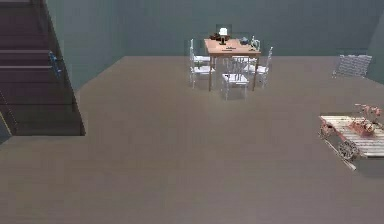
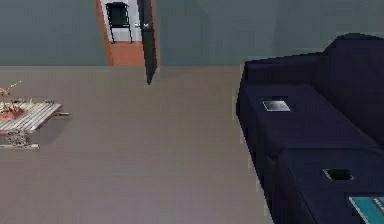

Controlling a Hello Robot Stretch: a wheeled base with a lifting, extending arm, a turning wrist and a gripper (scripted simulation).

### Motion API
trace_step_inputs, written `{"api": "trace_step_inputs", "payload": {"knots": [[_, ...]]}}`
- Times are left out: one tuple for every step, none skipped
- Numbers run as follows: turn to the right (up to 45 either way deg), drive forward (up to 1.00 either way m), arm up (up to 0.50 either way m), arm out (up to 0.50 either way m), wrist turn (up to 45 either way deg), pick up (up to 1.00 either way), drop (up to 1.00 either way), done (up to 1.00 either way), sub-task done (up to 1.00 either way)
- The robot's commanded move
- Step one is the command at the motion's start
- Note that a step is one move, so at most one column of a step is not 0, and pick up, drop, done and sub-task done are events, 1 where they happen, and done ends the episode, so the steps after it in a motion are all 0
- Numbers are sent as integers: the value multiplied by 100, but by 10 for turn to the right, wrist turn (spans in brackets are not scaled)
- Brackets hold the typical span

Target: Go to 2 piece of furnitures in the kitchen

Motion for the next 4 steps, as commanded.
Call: {"api": "trace_step_inputs", "payload": {"knots": [[-450, 0, 0, 0, 0, 0, 0, 0, 0], [-30, 0, 0, 0, 0, 0, 0, 0, 0], [0, 100, 0, 0, 0, 0, 0, 0, 0], [-30, 0, 0, 0, 0, 0, 0, 0, 0]]}}
